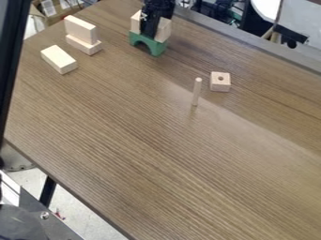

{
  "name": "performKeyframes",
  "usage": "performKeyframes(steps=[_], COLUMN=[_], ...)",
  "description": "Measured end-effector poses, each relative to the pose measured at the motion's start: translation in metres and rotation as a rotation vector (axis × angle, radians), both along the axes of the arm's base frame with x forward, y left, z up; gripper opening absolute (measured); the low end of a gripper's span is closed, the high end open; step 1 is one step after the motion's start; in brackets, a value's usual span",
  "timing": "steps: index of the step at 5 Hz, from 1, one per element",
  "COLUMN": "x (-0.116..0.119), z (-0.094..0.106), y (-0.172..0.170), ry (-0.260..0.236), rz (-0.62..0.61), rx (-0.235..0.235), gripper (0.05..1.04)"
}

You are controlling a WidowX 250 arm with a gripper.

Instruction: Take the wood arch and put on top of the green arch

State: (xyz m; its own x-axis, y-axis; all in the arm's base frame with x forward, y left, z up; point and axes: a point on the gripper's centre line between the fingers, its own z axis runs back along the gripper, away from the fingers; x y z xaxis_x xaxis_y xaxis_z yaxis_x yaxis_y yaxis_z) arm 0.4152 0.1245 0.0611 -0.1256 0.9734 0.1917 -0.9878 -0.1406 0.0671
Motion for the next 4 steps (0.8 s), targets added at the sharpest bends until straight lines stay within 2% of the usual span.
performKeyframes(steps=[1,2,4], x=[0.0,-0.008,-0.013], z=[0.0,-0.009,0.039], y=[0.001,-0.003,-0.01], ry=[-0.001,0.03,-0.071], rz=[0.016,0.014,0.005], rx=[0.012,-0.007,-0.088], gripper=[0.999,0.999,0.999])
